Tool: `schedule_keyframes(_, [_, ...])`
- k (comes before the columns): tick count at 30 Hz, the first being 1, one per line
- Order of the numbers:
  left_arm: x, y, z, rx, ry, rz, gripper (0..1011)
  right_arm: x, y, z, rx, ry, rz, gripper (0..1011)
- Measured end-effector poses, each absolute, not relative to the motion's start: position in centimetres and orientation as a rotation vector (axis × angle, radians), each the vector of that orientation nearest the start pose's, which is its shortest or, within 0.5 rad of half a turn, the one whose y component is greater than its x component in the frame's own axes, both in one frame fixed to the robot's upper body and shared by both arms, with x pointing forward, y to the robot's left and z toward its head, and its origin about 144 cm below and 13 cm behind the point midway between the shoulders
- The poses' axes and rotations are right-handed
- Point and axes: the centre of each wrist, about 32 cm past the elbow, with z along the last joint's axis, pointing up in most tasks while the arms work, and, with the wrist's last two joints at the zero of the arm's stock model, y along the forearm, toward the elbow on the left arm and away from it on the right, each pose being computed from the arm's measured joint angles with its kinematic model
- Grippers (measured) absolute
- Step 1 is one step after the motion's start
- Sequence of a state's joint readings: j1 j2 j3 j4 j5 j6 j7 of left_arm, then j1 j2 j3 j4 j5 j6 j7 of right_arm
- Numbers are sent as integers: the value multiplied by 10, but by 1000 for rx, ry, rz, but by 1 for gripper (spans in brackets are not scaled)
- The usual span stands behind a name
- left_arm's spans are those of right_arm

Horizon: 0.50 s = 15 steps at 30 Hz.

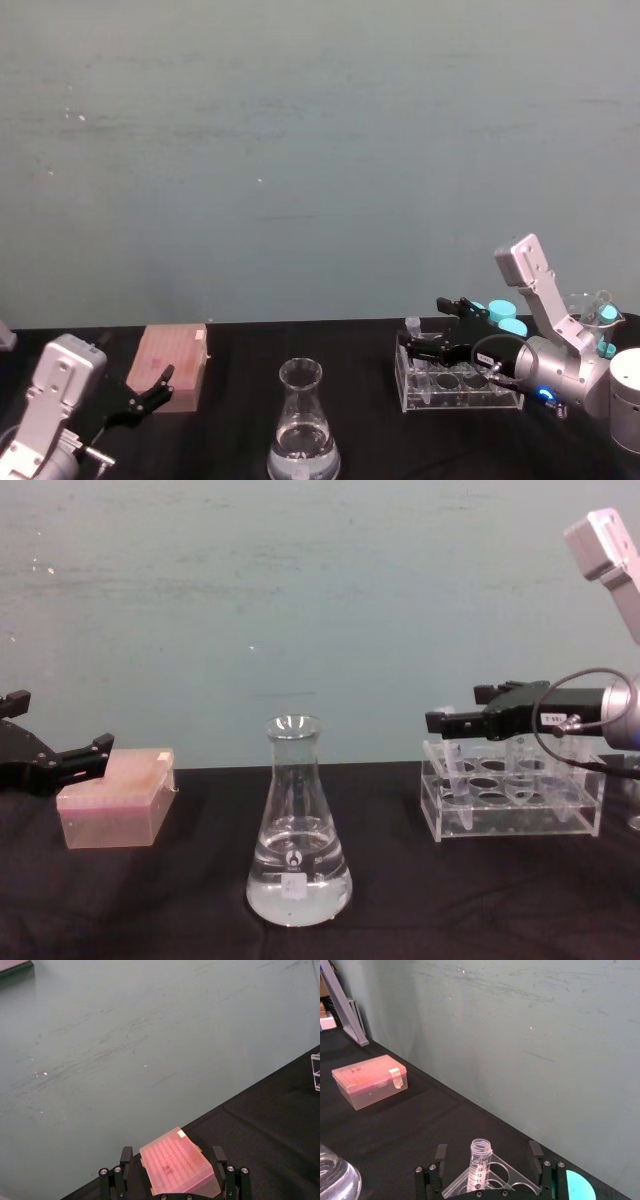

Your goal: Pour the liquid from the test tube into the beaker using one hand.

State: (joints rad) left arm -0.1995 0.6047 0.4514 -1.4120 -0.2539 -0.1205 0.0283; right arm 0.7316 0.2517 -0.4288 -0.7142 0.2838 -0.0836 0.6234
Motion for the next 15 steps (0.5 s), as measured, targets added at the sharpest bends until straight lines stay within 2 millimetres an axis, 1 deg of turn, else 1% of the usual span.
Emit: schedule_keyframes(15, [489, 310, 1140, 304, -285, 1248, 1000, 634, -274, 1168, -223, -17, -842, 1005])
